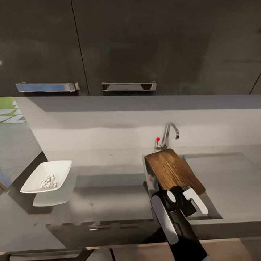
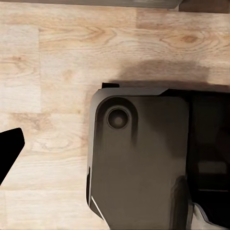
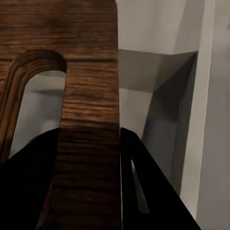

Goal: In the kitchen, take the Vidalia onion out of the sink, dice it on the chopping board with the paring knife, put the diced onion into the bowl on the countertop, then place both the paring knife and the chopping board into the sink.

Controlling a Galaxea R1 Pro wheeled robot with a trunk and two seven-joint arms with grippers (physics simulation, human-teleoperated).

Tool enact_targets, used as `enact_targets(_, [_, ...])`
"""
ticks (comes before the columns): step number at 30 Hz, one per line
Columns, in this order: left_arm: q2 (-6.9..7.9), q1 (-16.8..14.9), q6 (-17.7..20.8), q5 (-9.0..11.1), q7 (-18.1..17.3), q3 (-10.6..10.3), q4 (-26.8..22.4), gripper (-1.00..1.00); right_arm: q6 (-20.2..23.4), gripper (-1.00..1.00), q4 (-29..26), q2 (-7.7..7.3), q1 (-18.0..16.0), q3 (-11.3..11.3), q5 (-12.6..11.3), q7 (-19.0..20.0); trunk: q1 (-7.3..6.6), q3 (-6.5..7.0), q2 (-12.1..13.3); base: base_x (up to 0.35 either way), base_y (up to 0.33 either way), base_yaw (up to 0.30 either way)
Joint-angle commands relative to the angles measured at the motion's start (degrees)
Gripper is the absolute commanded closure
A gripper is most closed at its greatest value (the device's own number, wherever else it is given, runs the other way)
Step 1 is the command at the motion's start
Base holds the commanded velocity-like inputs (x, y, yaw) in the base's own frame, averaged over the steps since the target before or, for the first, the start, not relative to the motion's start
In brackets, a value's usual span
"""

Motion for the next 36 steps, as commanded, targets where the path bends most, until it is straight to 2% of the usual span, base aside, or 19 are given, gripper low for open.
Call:
enact_targets(1, [0.04, -0.05, -0.22, 0.59, -0.17, -0.43, 0.05, -1.0, -0.06, 1.0, 0.0, 0.0, -0.06, -0.08, -0.16, -0.2, 0.03, -0.21, -0.12, 0.014, 0.0, 0.0])
enact_targets(5, [0.08, -0.05, -0.19, 0.59, -0.17, -0.43, 0.05, -1.0, -0.38, 1.0, 0.37, 0.0, -0.03, -0.29, -0.15, -0.2, 0.03, -0.57, -0.12, 0.004, 0.0, 0.0])
enact_targets(7, [0.11, -0.05, -0.2, 0.59, -0.17, -0.43, 0.05, -1.0, -1.69, 1.0, 0.73, 0.0, -0.03, -1.87, -0.15, -0.2, 0.03, -0.75, -0.12, 0.0, 0.0, 0.0])
enact_targets(8, [0.12, -0.05, -0.19, 0.59, -0.17, -0.43, 0.1, -1.0, -2.18, 1.0, 0.82, 0.0, 0.0, -3.37, -0.15, -0.2, 0.03, -0.84, -0.12, 0.0, 0.0, 0.0])
enact_targets(12, [0.11, -0.05, -0.25, 0.59, -0.17, -0.43, 0.57, -1.0, -2.64, 1.0, 0.91, 0.0, 0.0, -5.02, -0.15, -0.2, 0.03, -1.2, -0.12, 0.0, 0.0, 0.0])
enact_targets(17, [0.12, -0.05, -0.27, 0.59, -0.17, -0.43, 0.66, -1.0, -2.69, 1.0, 0.91, 0.0, 0.02, -5.2, -0.15, -0.2, 0.03, -1.66, -0.12, 0.048, 0.0, 0.0])
enact_targets(26, [0.13, -0.05, -0.27, 0.59, -0.17, -0.42, 0.67, -1.0, -2.7, 1.0, 0.92, 0.0, 0.02, -5.22, -0.15, -0.2, 0.03, -2.47, -0.12, 0.227, 0.0, 0.0])
enact_targets(36, [0.12, -0.05, -0.27, 0.59, -0.17, -0.43, 0.67, -1.0, -2.7, 1.0, 1.0, 0.0, 0.02, -5.22, -0.15, -0.2, 0.03, -3.17, -0.12, 0.018, 0.0, 0.0])
